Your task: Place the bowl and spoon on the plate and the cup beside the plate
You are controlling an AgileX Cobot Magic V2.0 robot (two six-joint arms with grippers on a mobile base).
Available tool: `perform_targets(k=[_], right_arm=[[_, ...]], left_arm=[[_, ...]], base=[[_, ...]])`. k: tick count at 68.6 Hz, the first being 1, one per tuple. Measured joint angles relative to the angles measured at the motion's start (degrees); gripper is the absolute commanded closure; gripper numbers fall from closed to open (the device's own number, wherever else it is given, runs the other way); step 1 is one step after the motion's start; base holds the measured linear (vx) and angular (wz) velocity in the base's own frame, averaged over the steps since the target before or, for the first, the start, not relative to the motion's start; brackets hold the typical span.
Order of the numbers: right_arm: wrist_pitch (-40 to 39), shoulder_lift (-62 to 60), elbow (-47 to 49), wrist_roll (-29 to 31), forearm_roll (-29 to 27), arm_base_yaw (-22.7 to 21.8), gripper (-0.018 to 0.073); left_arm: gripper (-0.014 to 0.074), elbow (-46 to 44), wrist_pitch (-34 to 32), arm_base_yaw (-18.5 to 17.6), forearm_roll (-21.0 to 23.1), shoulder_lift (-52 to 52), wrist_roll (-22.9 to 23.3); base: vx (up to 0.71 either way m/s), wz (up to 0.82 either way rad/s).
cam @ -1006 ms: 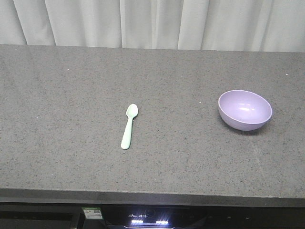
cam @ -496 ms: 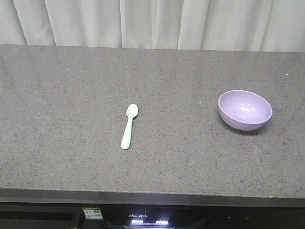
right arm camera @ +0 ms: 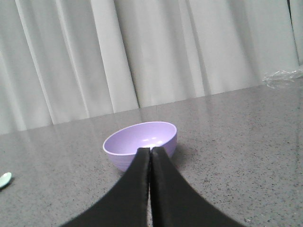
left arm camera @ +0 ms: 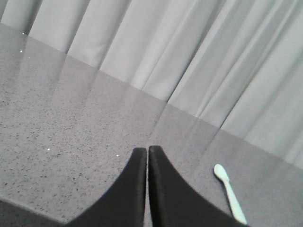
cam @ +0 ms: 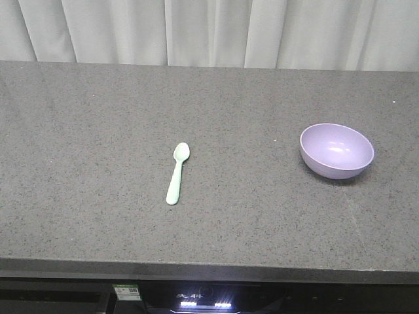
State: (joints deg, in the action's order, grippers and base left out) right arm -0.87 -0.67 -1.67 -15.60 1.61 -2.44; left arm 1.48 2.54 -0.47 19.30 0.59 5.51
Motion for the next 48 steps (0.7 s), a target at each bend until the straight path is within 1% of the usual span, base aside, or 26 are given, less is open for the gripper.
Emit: perform_targets(k=[14, 21, 25, 31, 37, 42, 48], right_arm=[[-1.0, 0.0, 0.0, 0.0, -6.2, 0.0, 0.0561], [-1.1, 0.0, 0.0, 0.0, -7.1, 0.0, 0.0561], [-0.8, 0.0, 0.4, 0.0, -7.3, 0.0, 0.0561], [-0.1, 0.0, 3.8, 0.1, -7.4, 0.0, 0.0561], [1.5, 1.8, 9.1, 0.1, -6.4, 0.0, 0.0561], [4.3, 4.8, 14.5, 0.2, -4.4, 0.0, 0.0561], [8.4, 9.3, 20.5, 0.3, -0.9, 0.0, 0.0561]], left_arm=[[0.0602, 0.0, -4.9, 0.0, 4.7, 0.0, 0.2], [0.0602, 0.0, -7.6, 0.0, 7.4, 0.0, 0.4], [0.0602, 0.0, -7.8, 0.0, 8.8, 0.0, 0.6], [0.0602, -1.4, -5.5, 0.0, 9.4, 0.0, 0.7], [0.0602, -5.0, -3.2, 0.0, 9.3, 0.0, -0.4], [0.0602, -9.1, -1.9, 0.0, 8.8, 0.0, -2.6], [0.0602, -14.3, 1.0, 0.0, 8.2, -0.9, -6.4]], base=[[0.0, 0.0], [0.0, 0.0], [0.0, 0.0], [0.0, 0.0], [0.0, 0.0], [0.0, 0.0], [0.0, 0.0]])
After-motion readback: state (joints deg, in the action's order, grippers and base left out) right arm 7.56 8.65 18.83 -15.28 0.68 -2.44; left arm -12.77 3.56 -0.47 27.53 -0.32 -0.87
